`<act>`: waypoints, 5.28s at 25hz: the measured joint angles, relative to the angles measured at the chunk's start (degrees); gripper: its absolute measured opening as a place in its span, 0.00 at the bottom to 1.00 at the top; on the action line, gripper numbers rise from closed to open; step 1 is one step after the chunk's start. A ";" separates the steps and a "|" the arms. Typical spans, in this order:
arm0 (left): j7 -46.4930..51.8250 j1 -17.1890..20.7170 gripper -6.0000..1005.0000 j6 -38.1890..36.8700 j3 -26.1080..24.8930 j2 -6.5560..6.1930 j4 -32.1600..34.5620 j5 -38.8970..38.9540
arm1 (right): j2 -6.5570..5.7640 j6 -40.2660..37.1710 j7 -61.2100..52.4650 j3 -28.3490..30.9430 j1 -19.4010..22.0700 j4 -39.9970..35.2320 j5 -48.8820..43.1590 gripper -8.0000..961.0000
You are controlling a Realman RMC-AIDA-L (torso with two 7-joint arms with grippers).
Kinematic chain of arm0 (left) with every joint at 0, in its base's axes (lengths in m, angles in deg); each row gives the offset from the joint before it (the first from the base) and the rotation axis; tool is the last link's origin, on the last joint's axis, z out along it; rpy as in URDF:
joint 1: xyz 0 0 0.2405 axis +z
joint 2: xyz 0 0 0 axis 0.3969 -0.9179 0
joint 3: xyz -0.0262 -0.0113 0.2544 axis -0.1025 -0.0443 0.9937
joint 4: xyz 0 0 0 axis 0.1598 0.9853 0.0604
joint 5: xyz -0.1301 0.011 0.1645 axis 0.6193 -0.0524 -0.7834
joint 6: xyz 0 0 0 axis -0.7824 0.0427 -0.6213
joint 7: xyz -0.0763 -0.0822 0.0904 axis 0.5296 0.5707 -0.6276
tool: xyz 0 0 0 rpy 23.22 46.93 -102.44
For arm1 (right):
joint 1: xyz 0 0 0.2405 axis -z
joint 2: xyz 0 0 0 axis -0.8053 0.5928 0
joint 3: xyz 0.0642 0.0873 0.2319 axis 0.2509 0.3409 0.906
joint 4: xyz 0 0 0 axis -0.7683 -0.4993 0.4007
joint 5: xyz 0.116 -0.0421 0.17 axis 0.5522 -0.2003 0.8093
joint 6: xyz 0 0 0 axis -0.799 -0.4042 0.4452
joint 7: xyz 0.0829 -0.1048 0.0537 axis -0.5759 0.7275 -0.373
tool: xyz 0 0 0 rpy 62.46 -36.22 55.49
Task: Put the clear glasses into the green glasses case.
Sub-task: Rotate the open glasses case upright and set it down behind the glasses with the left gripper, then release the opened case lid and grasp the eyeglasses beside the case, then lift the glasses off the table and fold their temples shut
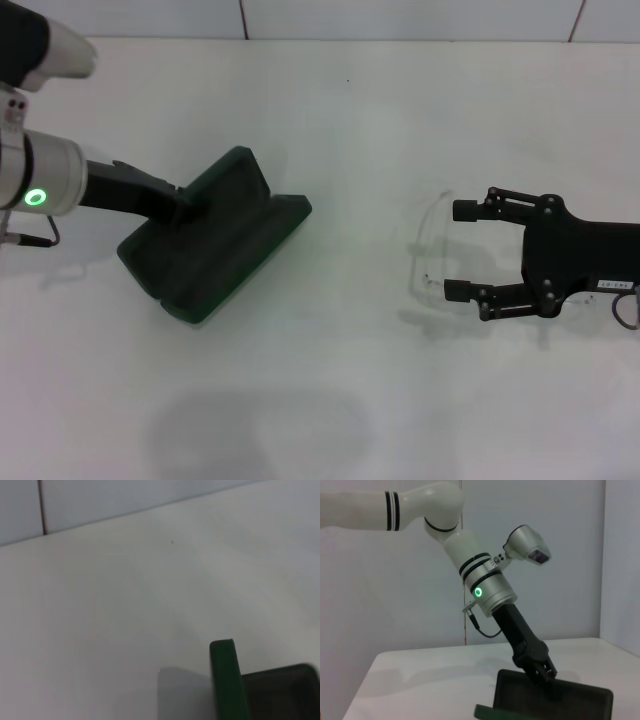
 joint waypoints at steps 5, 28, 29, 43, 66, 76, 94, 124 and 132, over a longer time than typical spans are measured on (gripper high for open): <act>-0.46 -0.36 0.20 0.05 2.16 -0.06 2.05 -1.08 | 0.05 0.11 0.06 0.13 0.04 0.13 0.00 0.92; -15.34 -9.69 0.19 18.86 29.90 0.29 5.05 -3.14 | 5.66 0.15 3.76 -0.31 0.53 -0.21 -5.24 0.92; -15.92 -10.35 0.19 18.87 31.01 0.31 4.84 -3.02 | 5.70 0.17 3.76 -0.31 0.53 -0.22 -5.24 0.92; -17.25 -13.40 0.19 19.83 36.18 0.72 2.90 -1.64 | 5.36 0.19 5.15 -0.04 0.61 0.16 -5.28 0.92; -20.01 0.04 0.57 22.41 32.09 0.55 16.32 14.58 | 1.97 -0.74 -5.23 0.18 1.31 -5.35 -6.13 0.92; -50.05 14.78 0.67 19.72 24.15 0.51 9.23 56.14 | 1.35 -4.31 -54.22 13.83 4.96 -48.62 -42.35 0.87; -56.51 10.77 0.67 5.32 11.65 0.42 -11.63 69.56 | 7.94 -2.51 -74.04 -0.36 -5.46 -52.92 -74.78 0.70; -59.49 11.61 0.67 0.15 4.90 0.23 -19.27 75.01 | 7.82 0.30 -75.99 -4.74 -8.61 -49.33 -74.89 0.15; -61.18 11.82 0.67 -5.17 0.31 -0.17 -22.76 74.48 | 7.74 0.87 -74.26 -1.01 -4.76 -57.40 -73.08 0.14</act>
